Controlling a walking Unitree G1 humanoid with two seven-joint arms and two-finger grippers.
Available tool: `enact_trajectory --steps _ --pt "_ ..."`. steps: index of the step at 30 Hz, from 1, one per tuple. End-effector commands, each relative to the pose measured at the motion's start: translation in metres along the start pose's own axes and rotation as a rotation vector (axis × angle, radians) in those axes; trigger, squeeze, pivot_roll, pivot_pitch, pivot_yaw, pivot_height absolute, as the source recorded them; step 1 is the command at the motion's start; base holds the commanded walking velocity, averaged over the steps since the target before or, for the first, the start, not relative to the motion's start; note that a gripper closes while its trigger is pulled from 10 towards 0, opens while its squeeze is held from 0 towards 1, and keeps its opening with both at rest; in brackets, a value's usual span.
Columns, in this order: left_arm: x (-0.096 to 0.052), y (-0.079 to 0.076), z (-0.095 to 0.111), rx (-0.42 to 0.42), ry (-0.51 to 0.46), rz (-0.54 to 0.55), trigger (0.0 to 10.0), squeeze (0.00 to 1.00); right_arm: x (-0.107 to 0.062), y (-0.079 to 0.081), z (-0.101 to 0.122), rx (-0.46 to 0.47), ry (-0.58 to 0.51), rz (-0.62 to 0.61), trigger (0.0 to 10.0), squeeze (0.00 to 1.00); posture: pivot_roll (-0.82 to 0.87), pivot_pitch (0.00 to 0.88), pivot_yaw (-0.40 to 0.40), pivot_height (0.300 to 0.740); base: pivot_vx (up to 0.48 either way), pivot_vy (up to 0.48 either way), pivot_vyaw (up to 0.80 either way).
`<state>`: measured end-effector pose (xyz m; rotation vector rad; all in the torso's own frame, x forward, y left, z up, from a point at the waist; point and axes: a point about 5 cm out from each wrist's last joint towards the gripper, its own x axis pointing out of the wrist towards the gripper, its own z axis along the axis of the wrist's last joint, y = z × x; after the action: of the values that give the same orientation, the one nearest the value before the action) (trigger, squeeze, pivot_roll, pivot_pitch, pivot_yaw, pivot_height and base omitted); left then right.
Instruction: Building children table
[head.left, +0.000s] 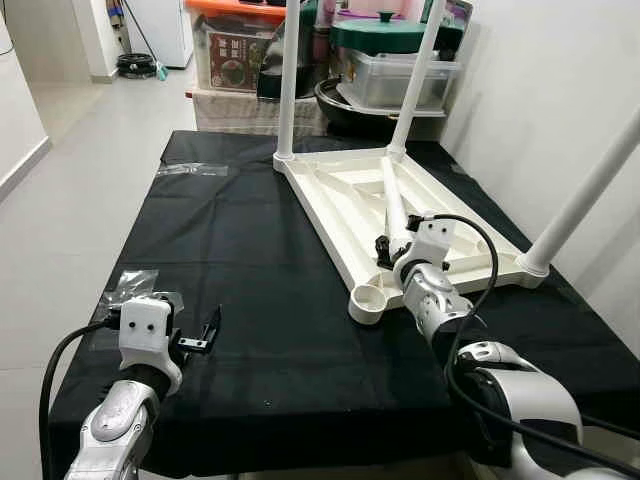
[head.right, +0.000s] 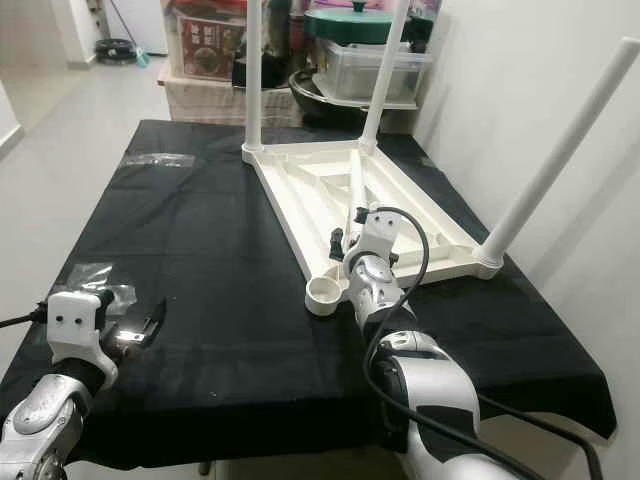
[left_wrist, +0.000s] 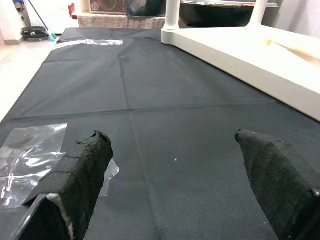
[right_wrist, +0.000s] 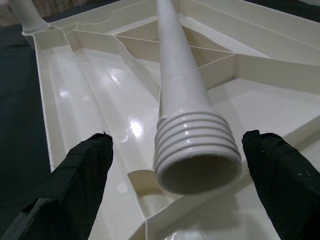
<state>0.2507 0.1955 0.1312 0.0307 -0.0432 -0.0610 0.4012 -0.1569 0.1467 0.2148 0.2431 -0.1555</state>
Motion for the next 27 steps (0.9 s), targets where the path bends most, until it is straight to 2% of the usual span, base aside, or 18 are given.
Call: enact_trajectory --steps 1,10,27 --pt "0.000 -0.002 -0.001 0.005 -0.003 0.000 10.0 0.00 0.000 -0.002 0.000 -0.030 -0.004 -0.009 10.0 0.00 0.10 0.000 -0.149 0.740 0.000 0.000 0.00" --pt "-0.003 -0.001 -0.001 0.006 0.000 0.008 10.0 0.00 -0.001 0.008 -0.008 -0.054 0.018 0.020 10.0 0.00 0.11 0.000 -0.155 0.740 0.000 0.000 0.00" --pt "-0.004 -0.001 -0.002 0.010 0.007 0.011 10.0 0.00 -0.002 0.008 -0.015 -0.070 0.044 0.018 10.0 0.00 0.12 0.000 -0.154 0.740 0.000 0.000 0.00"
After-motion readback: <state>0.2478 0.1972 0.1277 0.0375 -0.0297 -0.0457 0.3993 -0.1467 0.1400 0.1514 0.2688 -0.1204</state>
